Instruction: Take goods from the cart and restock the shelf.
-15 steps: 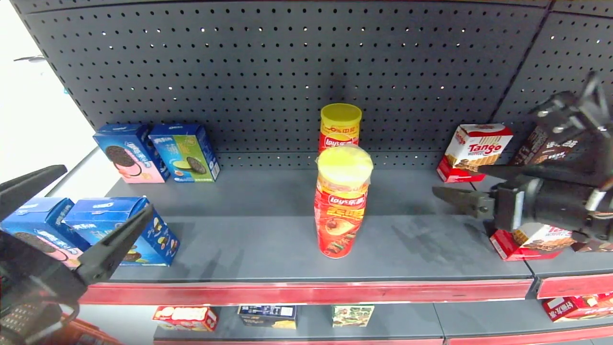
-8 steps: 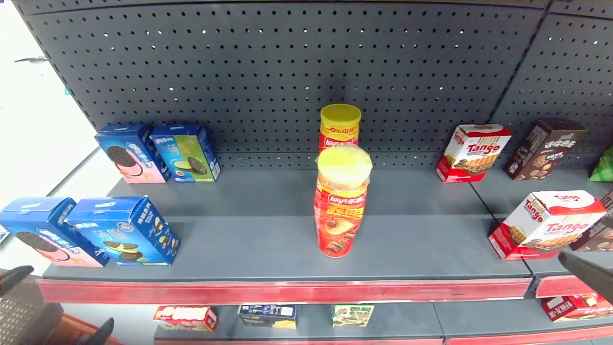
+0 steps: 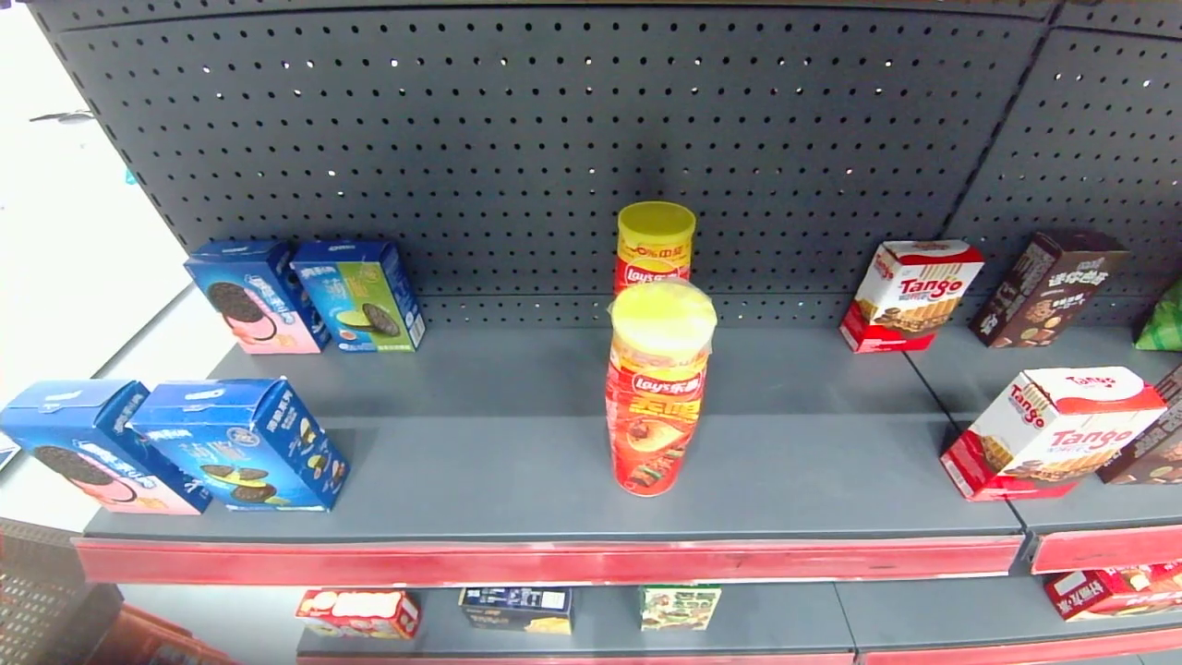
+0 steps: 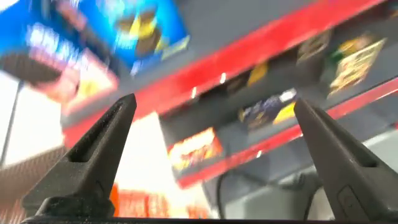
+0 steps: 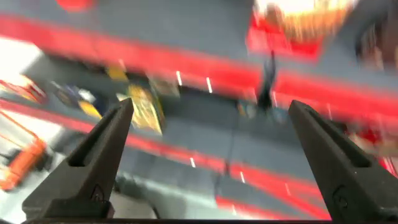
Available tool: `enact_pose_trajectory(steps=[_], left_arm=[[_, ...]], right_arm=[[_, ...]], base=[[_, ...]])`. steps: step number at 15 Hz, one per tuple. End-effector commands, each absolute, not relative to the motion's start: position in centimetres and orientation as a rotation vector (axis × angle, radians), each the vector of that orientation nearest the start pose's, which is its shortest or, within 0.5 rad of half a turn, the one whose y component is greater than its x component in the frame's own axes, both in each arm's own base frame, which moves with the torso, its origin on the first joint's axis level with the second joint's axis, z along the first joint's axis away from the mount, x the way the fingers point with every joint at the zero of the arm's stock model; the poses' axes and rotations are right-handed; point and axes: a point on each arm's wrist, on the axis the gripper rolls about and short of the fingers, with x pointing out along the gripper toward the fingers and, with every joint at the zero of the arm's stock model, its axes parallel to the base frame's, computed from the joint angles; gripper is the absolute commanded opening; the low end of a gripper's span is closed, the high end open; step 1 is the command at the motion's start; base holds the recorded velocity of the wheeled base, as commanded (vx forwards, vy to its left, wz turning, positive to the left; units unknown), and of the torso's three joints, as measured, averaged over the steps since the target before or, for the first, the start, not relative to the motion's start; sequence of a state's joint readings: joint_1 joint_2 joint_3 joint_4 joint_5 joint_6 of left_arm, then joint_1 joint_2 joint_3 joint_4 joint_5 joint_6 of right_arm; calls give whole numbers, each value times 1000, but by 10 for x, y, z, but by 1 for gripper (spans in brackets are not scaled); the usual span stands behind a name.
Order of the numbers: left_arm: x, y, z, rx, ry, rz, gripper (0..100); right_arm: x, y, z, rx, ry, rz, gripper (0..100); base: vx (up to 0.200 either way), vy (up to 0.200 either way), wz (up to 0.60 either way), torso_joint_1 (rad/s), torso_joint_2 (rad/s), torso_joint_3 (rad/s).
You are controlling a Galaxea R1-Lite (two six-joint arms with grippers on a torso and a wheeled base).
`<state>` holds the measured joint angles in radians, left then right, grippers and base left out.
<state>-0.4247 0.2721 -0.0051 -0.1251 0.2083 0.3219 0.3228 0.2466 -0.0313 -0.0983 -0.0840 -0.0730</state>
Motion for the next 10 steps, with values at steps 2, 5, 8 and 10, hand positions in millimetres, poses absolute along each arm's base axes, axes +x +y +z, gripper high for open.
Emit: enact_pose_trajectory(steps=[2, 5, 8, 10], left_arm=[[-11, 8, 86, 328, 43, -65, 100], [-14, 8, 85, 320, 19, -8, 100], [-15, 8, 85, 328, 4, -10, 100], [-15, 8, 85, 317, 4, -12, 100]], right_arm=[[-15, -3, 86, -62, 103, 38, 100], [-24, -2, 83, -48, 12, -61, 100], [-24, -4, 83, -8, -48, -157, 100], [-24, -5, 81, -4, -46, -229, 100]], base=[[0, 0, 0, 0, 0, 0], [0, 0, 0, 0, 0, 0], [0, 0, 0, 0, 0, 0], [0, 0, 0, 0, 0, 0]])
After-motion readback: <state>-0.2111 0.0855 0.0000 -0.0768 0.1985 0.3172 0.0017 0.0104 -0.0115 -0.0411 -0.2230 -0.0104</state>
